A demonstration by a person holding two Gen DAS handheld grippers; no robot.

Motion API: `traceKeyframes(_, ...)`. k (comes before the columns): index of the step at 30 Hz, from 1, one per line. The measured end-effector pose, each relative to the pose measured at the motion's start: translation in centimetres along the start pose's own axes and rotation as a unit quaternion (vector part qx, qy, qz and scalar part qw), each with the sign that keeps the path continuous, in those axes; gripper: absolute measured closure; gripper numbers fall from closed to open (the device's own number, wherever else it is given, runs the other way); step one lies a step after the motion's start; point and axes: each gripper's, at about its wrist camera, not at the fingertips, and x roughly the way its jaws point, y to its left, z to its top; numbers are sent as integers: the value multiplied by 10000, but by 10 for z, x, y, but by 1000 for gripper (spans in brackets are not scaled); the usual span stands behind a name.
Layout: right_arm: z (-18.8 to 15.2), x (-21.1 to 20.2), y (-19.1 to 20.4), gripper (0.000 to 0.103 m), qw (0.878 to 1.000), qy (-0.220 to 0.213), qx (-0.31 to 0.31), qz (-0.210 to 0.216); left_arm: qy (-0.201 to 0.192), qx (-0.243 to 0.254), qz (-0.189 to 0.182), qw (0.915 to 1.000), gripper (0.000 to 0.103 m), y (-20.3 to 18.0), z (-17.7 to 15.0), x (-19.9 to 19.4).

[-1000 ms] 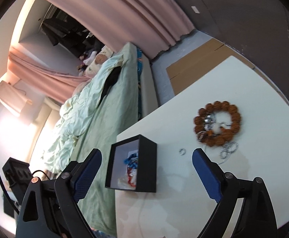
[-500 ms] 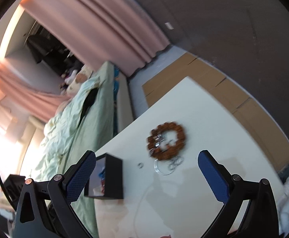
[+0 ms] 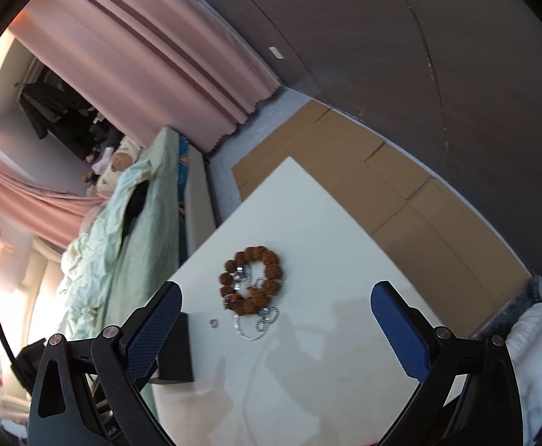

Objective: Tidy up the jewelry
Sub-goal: 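Reach the left gripper to the brown bead bracelet and grasp it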

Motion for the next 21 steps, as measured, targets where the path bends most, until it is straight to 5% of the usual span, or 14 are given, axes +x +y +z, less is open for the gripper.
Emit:
traceKeyframes(6,5,14,-9,17,9994,267,199,18,253,62,-140,9996,33,-10,4,22)
traceKeyframes(14,12,28,-27,27,9966,479,648,168,457,98,-173,9988,49,-16,12,42)
traceKeyframes(21,14,31,-35,33,9941,554,893,271,720,62,-20,9974,53,-16,39,63)
